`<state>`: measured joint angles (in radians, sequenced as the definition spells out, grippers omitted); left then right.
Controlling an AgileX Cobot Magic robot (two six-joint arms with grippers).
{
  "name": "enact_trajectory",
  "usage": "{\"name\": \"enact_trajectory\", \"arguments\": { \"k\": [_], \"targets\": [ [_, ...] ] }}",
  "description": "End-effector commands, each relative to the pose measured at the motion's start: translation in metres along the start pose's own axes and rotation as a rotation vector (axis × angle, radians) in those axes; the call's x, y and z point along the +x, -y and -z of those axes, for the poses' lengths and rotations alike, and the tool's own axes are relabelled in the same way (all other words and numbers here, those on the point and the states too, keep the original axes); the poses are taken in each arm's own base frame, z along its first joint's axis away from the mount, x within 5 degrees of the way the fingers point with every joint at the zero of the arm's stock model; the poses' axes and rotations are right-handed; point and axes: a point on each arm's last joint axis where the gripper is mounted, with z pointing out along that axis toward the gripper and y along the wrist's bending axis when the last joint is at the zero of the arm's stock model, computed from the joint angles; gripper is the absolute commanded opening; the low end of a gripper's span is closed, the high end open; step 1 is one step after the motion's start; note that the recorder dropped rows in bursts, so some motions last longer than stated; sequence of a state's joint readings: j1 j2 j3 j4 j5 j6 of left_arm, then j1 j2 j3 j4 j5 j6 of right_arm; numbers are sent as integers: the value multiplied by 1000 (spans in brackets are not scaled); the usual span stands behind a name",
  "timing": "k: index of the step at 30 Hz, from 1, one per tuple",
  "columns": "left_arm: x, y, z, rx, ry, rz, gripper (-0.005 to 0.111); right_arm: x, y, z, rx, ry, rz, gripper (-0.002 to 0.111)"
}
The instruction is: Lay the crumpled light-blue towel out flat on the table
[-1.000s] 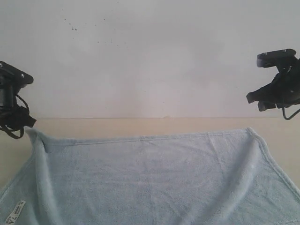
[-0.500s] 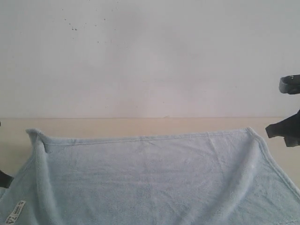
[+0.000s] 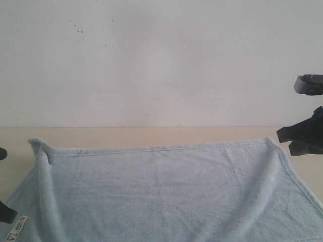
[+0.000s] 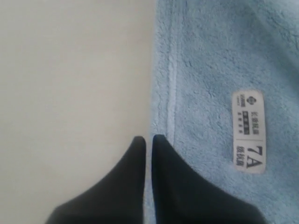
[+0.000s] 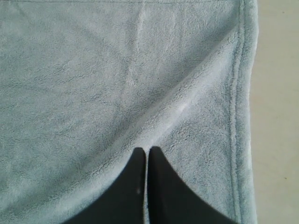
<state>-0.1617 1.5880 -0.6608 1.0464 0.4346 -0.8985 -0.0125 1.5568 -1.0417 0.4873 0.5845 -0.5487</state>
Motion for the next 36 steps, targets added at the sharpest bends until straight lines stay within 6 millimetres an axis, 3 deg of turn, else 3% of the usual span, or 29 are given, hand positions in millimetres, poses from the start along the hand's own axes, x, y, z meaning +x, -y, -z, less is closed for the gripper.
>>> {"name": "enact_trajectory", "arguments": {
  "k": [1,9,21,29,36],
  "targets": [
    [9,7,-1,72,-53,-14,4,1,0,3,-1,3,5,1],
    [11,15,-3,148,-70,-62,4,1,-3,2,-8,2,26,1],
    [19,25,-24,169,-139,-98,4,-1,-7,2,-26,19,38,1],
    [36,27,-37,127,-289,-139,4,-2,-7,2,-26,29,37,1],
    [50,20,-32,55,-459,-119,4,-3,-6,2,-20,39,35,1]
  ]
}}
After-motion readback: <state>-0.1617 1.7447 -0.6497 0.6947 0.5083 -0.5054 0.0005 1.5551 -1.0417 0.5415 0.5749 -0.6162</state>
